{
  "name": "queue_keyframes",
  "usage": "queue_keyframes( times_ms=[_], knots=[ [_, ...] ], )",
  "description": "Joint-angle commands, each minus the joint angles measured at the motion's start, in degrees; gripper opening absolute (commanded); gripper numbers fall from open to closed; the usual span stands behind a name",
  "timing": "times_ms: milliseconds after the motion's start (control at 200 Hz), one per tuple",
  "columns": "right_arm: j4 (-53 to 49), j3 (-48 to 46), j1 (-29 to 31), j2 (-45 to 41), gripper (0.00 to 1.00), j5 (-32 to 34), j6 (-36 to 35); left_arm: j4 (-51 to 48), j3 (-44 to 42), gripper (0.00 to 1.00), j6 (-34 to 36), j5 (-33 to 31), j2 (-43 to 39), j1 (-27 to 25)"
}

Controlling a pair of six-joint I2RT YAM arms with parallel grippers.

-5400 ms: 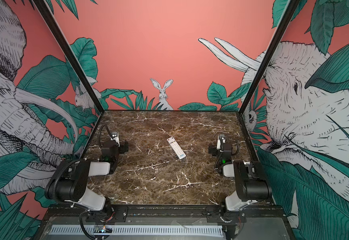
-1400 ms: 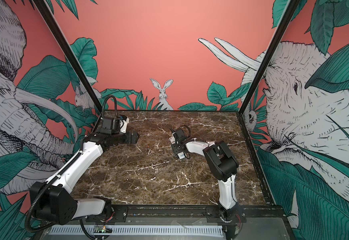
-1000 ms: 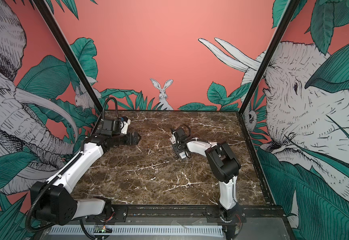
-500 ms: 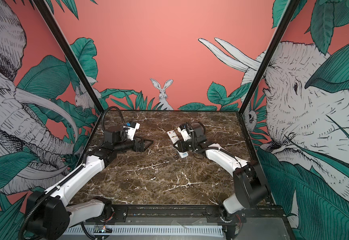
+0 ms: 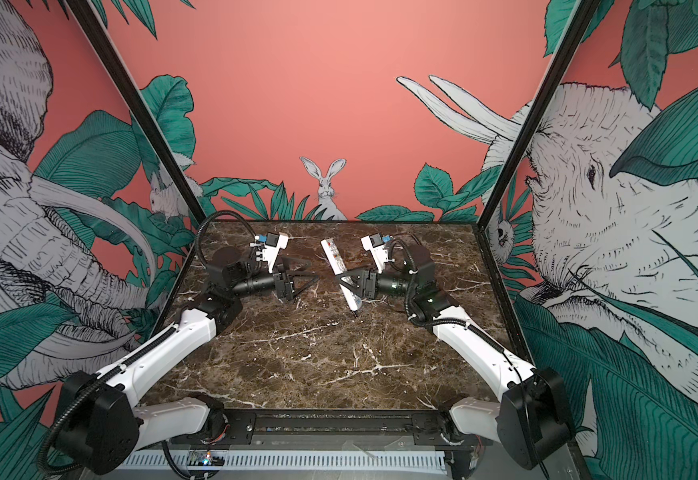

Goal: Load the batteries into the remote control
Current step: 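Lift the white remote upright with the right gripper toward the left gripper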

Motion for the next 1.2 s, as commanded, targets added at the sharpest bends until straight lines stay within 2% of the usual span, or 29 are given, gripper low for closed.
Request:
queue_keyframes(
  times_ms=[0, 110, 215, 450, 660, 725, 890, 985, 1195],
  knots=[
    [20.4, -1.2, -0.3, 1.3, 0.45, -3.9, 13.9, 7.9, 3.5, 0.99, -4.3, 3.6, 0.7, -1.6],
    [28.6, -1.8, -0.3, 3.6, 0.44, -4.8, 20.1, 9.9, 4.9, 1.0, -6.2, 3.8, 2.2, -2.8],
    [32.5, -2.2, 0.0, 4.5, 0.44, -5.2, 22.6, 11.6, 5.7, 0.99, -7.8, 3.2, 3.7, -3.4],
    [33.7, -2.9, 1.8, 4.4, 0.43, -6.3, 22.5, 15.7, 7.8, 0.99, -11.7, 2.2, 7.2, -4.2],
    [33.4, -4.1, 2.4, 4.1, 0.43, -6.5, 21.6, 17.1, 10.4, 0.93, -13.0, 3.4, 9.1, -5.1],
    [34.1, -4.5, 2.4, 4.2, 0.43, -6.4, 21.7, 16.9, 10.8, 0.88, -12.9, 3.4, 9.2, -5.3],
    [36.6, -4.9, 2.5, 5.0, 0.43, -6.4, 23.1, 16.9, 10.9, 0.68, -13.2, 3.8, 9.8, -5.4],
    [38.1, -5.0, 2.6, 5.8, 0.44, -6.7, 24.1, 16.9, 10.8, 0.59, -13.2, 3.9, 9.7, -5.4],
    [39.0, -5.4, 2.6, 6.5, 0.5, -7.1, 24.5, 13.3, 11.0, 0.41, -10.9, 2.6, 9.1, -5.4]
  ],
)
